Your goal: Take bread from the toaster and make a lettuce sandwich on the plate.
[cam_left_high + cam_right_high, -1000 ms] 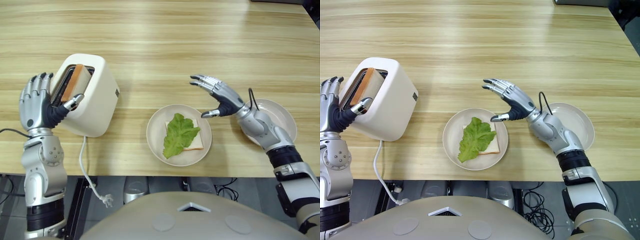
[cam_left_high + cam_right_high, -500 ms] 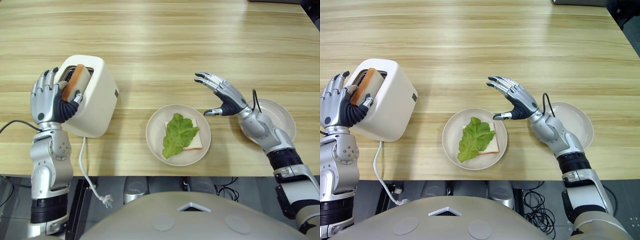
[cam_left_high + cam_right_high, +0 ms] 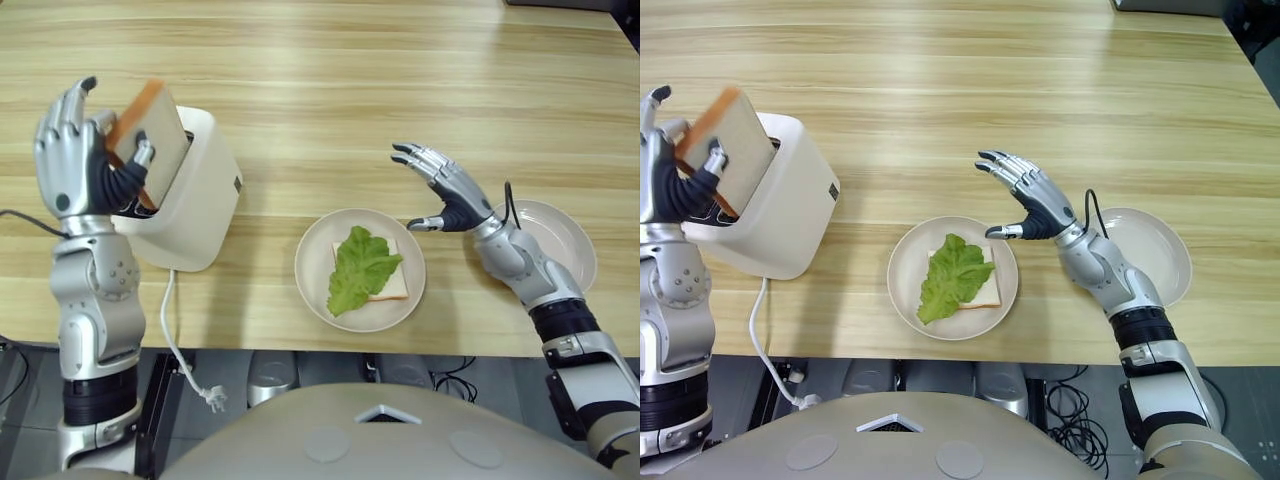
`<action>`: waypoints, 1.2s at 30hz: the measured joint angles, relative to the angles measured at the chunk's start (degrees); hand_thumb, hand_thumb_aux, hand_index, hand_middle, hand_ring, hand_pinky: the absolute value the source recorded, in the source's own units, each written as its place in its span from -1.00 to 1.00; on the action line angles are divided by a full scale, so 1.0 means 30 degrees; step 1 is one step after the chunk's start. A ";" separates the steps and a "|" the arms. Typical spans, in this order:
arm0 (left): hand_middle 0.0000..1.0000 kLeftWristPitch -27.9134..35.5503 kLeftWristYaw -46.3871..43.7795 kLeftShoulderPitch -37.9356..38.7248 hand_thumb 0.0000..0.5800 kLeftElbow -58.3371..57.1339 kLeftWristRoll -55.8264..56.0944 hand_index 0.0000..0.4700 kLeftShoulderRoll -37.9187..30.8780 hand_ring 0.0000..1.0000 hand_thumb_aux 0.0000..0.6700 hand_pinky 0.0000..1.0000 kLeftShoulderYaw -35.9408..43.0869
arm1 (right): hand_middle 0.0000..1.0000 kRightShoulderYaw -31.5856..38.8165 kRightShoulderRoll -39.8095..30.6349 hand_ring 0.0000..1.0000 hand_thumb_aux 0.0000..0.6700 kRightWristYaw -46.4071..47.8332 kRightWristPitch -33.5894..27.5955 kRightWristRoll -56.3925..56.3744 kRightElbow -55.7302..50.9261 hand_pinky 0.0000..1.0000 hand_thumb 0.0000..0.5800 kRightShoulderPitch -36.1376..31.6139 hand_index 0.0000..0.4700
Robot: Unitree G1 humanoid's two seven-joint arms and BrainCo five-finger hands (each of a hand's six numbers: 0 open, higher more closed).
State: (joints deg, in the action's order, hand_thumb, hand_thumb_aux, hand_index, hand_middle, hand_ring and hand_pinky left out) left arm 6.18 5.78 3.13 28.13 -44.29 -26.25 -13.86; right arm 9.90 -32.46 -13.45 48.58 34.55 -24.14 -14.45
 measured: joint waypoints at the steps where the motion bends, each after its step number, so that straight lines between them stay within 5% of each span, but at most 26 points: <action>1: 1.00 -0.0320 -0.0294 -0.0664 1.00 0.0663 0.0817 0.96 0.0058 1.00 1.00 1.00 0.0053 | -1.00 -0.0327 0.0020 -1.00 -1.00 -0.0307 0.0117 -0.0287 0.0038 -1.00 -1.00 -0.0081 -1.00; 15: 1.00 0.0835 -0.7829 -0.2986 1.00 0.1306 1.1348 0.96 0.3188 1.00 1.00 1.00 0.5743 | -1.00 -0.4566 -0.1257 -1.00 -1.00 -0.0564 0.3371 -0.4221 0.2415 -1.00 -1.00 0.1745 -1.00; 25: 1.00 0.2092 -1.1573 -0.1510 1.00 -0.4448 1.4057 0.96 0.3623 1.00 1.00 1.00 0.9374 | -1.00 -0.4613 -0.1900 -1.00 -1.00 0.2018 0.3666 -0.5921 0.2945 -1.00 -1.00 0.2494 -1.00; 36: 1.00 0.1481 -1.1669 -0.1647 1.00 -0.9061 1.4065 0.96 0.4629 1.00 1.00 1.00 1.0605 | -1.00 -0.4275 -0.0605 -1.00 -1.00 0.3309 0.3731 -0.5555 0.2975 -1.00 -1.00 0.2745 -1.00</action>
State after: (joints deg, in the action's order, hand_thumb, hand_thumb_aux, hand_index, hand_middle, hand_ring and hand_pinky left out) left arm 10.62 -29.23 -1.81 0.95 -2.10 -12.36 17.95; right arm -2.92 -34.27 -3.52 59.77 17.88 -15.22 -6.22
